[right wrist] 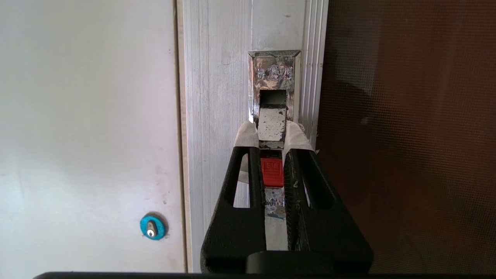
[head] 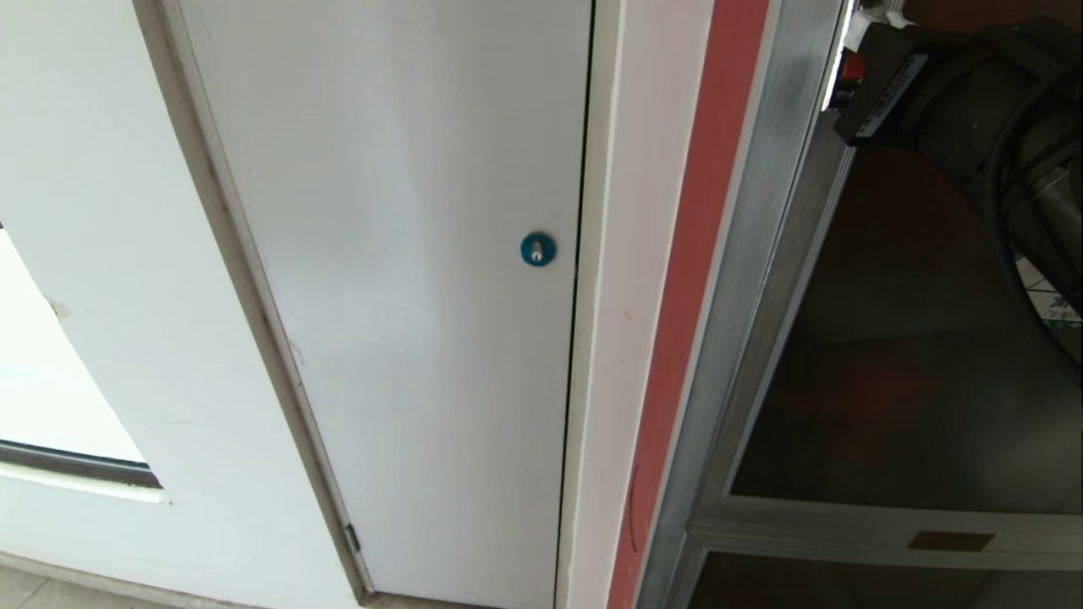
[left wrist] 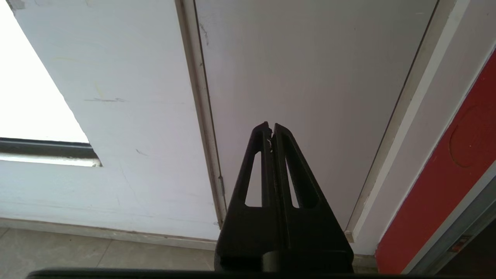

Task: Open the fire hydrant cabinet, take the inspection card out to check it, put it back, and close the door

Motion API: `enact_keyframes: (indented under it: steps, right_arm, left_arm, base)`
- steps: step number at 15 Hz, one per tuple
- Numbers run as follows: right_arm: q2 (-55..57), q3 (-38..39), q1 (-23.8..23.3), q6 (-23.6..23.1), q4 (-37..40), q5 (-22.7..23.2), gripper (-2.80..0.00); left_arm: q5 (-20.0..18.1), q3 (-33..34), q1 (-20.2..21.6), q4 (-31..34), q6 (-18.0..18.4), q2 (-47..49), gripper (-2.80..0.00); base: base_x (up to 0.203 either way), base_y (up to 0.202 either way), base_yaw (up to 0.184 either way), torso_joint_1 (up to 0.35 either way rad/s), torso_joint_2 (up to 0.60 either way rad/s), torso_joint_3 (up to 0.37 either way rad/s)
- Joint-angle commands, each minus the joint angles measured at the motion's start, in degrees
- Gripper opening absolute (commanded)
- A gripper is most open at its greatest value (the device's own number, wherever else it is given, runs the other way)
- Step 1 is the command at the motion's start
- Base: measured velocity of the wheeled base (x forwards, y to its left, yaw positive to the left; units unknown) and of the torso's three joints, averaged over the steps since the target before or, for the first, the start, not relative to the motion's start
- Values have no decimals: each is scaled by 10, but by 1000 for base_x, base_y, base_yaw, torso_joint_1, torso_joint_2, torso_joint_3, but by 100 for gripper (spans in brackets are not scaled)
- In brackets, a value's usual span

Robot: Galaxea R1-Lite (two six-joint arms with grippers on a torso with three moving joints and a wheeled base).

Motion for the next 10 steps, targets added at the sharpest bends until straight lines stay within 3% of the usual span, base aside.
enact_keyframes:
  steps: [1, 10]
  right_arm:
    - [-15, 3, 5, -1, 1, -2, -280]
    - [-74, 28, 26, 0, 31, -11, -280]
  left_arm:
    - [0, 8, 0, 0, 0, 0, -280]
    - [0, 7, 0, 0, 0, 0, -280]
  base:
    - [0, 0, 0, 0, 0, 0]
    - [0, 0, 0, 0, 0, 0]
